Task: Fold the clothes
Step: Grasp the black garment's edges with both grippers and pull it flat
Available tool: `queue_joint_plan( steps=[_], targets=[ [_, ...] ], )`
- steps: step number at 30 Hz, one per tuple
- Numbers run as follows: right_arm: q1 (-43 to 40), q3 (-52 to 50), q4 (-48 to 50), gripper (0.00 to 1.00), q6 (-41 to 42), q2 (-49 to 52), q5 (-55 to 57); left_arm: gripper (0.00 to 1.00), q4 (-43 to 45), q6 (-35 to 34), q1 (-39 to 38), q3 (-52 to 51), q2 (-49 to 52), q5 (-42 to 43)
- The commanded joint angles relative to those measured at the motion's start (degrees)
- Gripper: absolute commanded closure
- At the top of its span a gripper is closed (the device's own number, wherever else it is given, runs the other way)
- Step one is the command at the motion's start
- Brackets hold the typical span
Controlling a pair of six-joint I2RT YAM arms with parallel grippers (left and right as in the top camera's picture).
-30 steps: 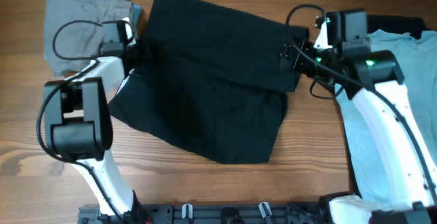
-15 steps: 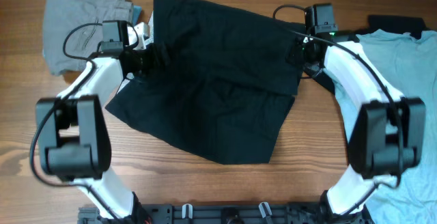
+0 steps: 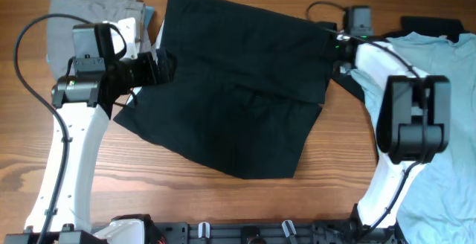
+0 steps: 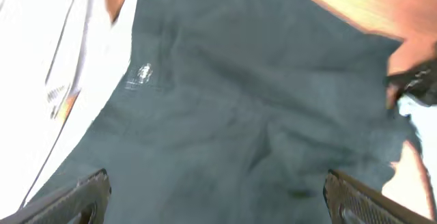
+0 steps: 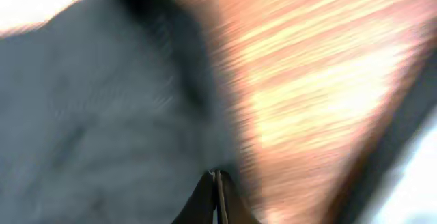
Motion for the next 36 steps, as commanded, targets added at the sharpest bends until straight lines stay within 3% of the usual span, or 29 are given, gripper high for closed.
queue_joint_plan(
  steps=[1, 5, 8, 9, 11, 12, 14, 21, 24, 27, 32, 34, 35, 36],
  targets=[
    [-9.2, 0.4, 1.0, 0.96, -7.6, 3.3, -13.1, 0.00, -5.4, 0.9, 0.0, -0.1, -0.6, -4.5],
    [-10.9, 1.3, 0.5, 0.76, -9.6, -2.3, -25.6, 0.00, -7.4, 0.9, 0.0, -0.1, -0.6, -4.5],
    [-10.5, 1.3, -6.9, 0.69, -9.6, -7.7, -31.6, 0.00, -7.9, 0.9, 0.0, -0.1, -0.6, -4.5],
    [-10.0, 1.3, -12.0, 0.63, -9.4, -9.7, -32.1, 0.00, -8.4, 0.9, 0.0, -0.1, -0.6, -4.5],
    [-8.9, 1.3, -19.4, 0.41, -9.6, -11.5, -31.0, 0.00, -9.0, 0.9, 0.0, -0.1, -0.6, -4.9],
    [-8.0, 1.3, -23.3, 0.37, -9.7, -11.6, -30.1, 0.00, -9.7, 0.9, 0.0, -0.1, -0.6, -5.4],
    [-6.8, 0.7, -29.3, 0.42, -9.8, -11.4, -28.8, 0.00, -11.3, 0.9, 0.0, -0.1, -0.6, -7.1],
    [-1.7, -0.1, -49.5, 0.37, -16.7, -11.4, -20.0, 0.00, -16.6, 0.9, 0.0, -0.1, -0.6, -11.1],
    [0.5, -1.6, -49.5, 0.36, -13.9, -11.4, -16.6, 0.00, -16.3, 0.9, 0.0, -0.1, -0.6, -11.1],
    [2.2, -6.8, -43.7, 0.36, -13.7, -11.4, -16.1, 0.00, -16.4, 0.9, 0.0, -0.1, -0.6, -11.1],
    [2.4, -13.6, -31.1, 0.39, -11.5, -11.4, -13.2, 0.00, -15.7, 0.9, 0.0, -0.1, -0.6, -11.1],
    [2.4, -14.5, -28.0, 0.52, -11.1, -11.4, -11.9, 0.00, -15.8, 0.9, 0.0, -0.1, -0.6, -11.1],
    [2.4, -15.0, -26.1, 0.67, -11.3, -11.4, -12.3, 0.00, -15.8, 0.9, 0.0, -0.1, -0.6, -11.1],
    [2.4, -15.3, -24.9, 0.96, -11.2, -11.4, -11.9, 0.00, -15.7, 0.9, 0.0, -0.1, -0.6, -11.1]
  ],
)
